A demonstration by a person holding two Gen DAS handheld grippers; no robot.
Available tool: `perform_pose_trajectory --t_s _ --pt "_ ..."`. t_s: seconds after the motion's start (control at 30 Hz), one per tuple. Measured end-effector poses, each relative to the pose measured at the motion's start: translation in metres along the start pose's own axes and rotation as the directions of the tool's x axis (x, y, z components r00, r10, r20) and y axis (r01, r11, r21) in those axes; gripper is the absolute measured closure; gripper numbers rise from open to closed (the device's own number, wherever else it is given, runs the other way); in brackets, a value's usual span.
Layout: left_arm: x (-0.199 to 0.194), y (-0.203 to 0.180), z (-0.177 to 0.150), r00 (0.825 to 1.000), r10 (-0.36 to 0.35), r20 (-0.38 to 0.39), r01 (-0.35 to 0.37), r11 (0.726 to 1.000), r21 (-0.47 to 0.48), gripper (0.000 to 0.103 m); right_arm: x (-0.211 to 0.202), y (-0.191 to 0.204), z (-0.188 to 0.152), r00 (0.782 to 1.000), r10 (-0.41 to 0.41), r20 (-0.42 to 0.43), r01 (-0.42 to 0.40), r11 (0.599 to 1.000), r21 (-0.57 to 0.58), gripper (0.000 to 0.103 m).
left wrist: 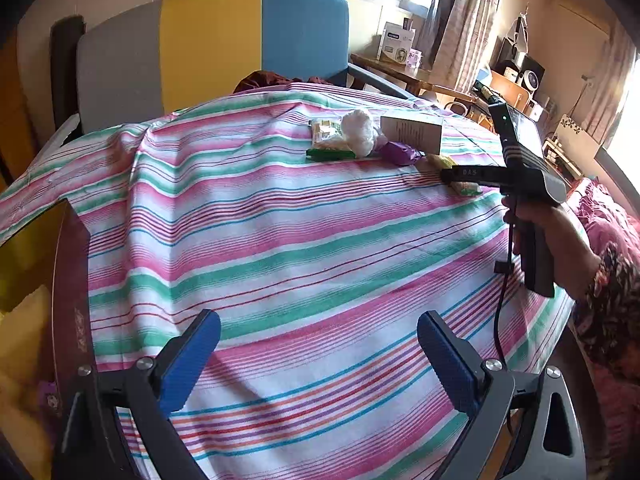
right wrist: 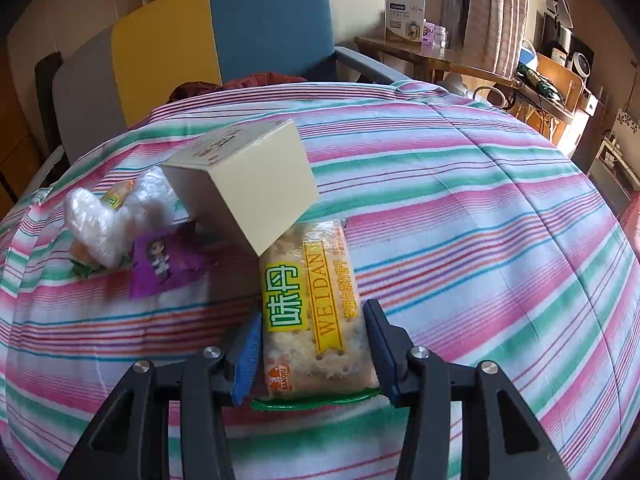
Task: Organize objects
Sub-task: 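Grasp the white plastic bag with the left gripper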
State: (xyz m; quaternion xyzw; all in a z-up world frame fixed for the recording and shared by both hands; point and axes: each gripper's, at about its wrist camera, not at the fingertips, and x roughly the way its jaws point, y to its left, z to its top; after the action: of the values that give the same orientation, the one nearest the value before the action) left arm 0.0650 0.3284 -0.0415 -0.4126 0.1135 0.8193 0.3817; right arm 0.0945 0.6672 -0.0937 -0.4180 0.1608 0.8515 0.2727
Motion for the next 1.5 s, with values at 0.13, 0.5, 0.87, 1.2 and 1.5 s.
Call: perform_pose_trajectory --t_s 0.13,0.5,0.87,1.2,1.5 --pt "0.012 -0.009 0.019 1.000 0.001 0.019 -0.001 1.000 0.007 0.003 -0.016 0.008 -0.021 1.000 0.024 0.013 -0.025 0.999 0.021 0.054" --pt "0.079 -0.036 0.115 0.996 0.058 0.062 -0.059 0.998 0.022 0.003 -0.030 0.034 -0.046 0.995 -0.041 0.095 0.043 0.999 -0.025 0.054" --pt "0.149 -0.048 0.185 0.995 0.067 0.073 -0.064 0.997 -0.040 0.009 -0.026 0.029 -0.046 0.991 -0.055 0.126 0.056 0.998 -0.008 0.055" --pt "0.190 -0.063 0.179 0.998 0.051 0.032 -0.052 0.998 0.033 0.063 -0.026 0.029 -0.047 0.987 -0.072 0.140 0.074 0.997 -0.009 0.055" --pt "0.163 -0.037 0.146 0.997 0.034 0.076 -0.032 0.999 -0.026 0.067 -0.025 0.027 -0.046 0.985 -0.090 0.148 0.091 0.996 -0.003 0.055"
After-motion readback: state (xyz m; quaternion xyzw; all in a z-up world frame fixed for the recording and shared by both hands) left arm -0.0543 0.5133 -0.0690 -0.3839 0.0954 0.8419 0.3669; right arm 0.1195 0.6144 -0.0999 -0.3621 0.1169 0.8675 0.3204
